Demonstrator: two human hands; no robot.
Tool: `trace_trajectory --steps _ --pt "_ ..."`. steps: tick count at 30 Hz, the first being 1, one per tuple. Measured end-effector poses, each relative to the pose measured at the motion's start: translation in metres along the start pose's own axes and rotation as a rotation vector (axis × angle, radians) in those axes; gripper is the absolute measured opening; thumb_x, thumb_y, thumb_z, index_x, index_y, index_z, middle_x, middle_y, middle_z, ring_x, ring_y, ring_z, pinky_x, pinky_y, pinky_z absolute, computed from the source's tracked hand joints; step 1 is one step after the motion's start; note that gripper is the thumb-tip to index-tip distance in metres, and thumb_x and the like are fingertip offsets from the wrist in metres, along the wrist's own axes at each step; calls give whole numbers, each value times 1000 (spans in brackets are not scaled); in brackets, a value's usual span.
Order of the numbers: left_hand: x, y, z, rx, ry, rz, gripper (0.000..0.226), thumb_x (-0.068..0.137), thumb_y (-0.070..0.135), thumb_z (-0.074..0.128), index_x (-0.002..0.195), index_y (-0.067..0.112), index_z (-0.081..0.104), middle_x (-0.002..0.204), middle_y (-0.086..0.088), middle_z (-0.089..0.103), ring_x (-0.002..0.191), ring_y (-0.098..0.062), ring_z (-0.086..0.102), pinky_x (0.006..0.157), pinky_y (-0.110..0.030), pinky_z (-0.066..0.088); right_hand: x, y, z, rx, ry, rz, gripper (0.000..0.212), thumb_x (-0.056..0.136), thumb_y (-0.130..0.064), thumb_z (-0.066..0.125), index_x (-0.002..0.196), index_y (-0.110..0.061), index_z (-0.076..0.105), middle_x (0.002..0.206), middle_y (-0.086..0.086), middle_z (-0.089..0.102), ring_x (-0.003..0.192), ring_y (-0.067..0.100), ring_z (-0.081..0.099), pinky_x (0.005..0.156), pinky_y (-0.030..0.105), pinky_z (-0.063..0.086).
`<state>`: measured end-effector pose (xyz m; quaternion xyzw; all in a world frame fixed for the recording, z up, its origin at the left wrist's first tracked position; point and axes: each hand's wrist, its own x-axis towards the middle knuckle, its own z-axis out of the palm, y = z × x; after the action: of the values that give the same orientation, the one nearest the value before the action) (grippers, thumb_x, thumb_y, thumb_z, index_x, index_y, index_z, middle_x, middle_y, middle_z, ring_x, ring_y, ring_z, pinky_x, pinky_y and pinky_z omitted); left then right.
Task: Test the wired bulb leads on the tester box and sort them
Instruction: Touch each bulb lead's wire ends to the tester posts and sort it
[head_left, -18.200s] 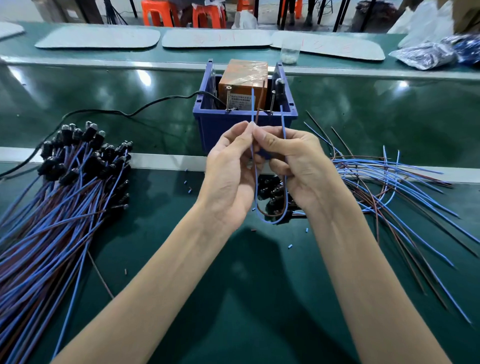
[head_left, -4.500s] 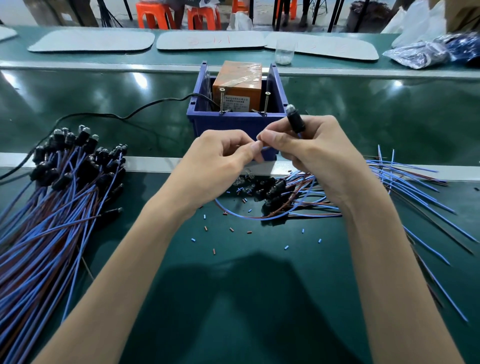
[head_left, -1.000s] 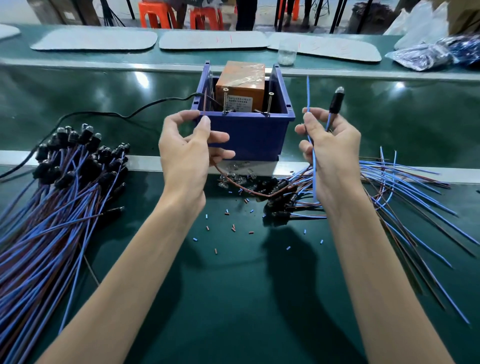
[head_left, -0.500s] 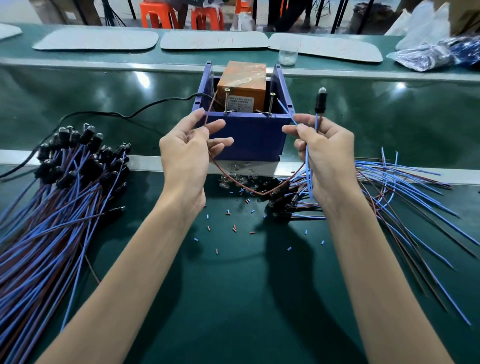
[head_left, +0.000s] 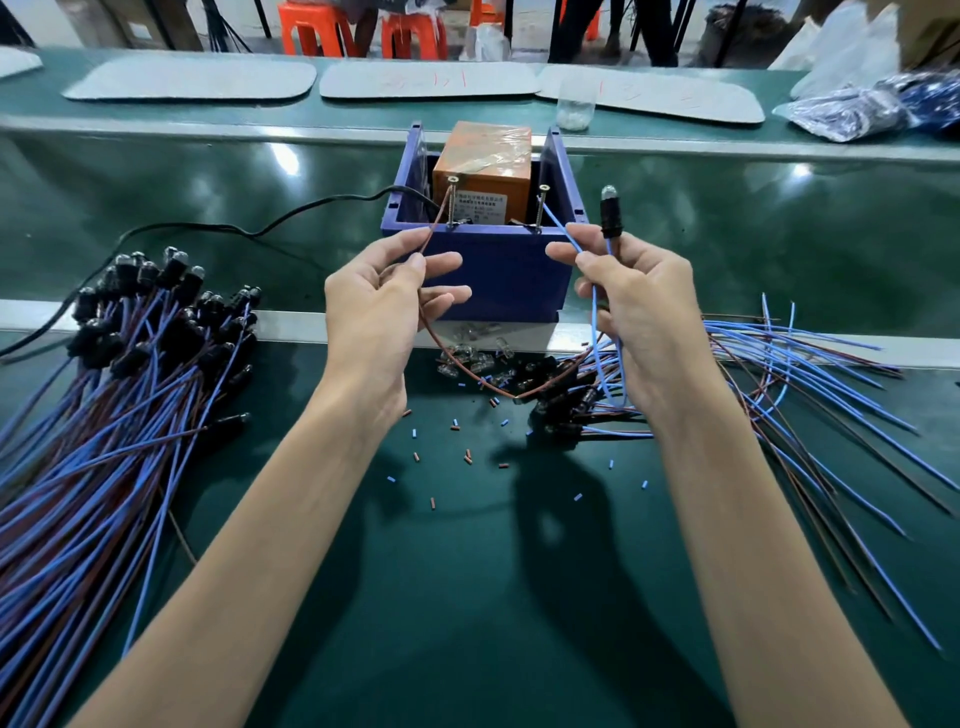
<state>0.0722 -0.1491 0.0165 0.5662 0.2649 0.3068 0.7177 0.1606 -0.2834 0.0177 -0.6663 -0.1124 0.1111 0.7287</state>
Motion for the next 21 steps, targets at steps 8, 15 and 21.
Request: trace_trajectory --steps 8,15,21 --pt "2 -3 0 40 10 -28 25 99 2 42 105 14 63 79 4 72 50 -4 62 51 -13 46 0 0 -1 35 -12 -5 26 92 1 48 92 -17 67 80 -4 73 51 3 40 39 11 27" --pt "4 -6 -2 67 7 -34 27 98 1 43 97 18 64 75 6 71 45 -5 58 48 -13 42 0 0 -1 48 -16 3 30 93 2 46 89 -18 67 78 -4 73 55 6 39 42 12 29" --pt "7 -9 -3 42 69 -27 27 97 1 40 100 15 62 79 4 71 44 -5 58 45 -14 40 0 -1 -2 40 -24 2 31 92 2 45 87 -18 68 79 -3 72 57 8 37 45 11 31"
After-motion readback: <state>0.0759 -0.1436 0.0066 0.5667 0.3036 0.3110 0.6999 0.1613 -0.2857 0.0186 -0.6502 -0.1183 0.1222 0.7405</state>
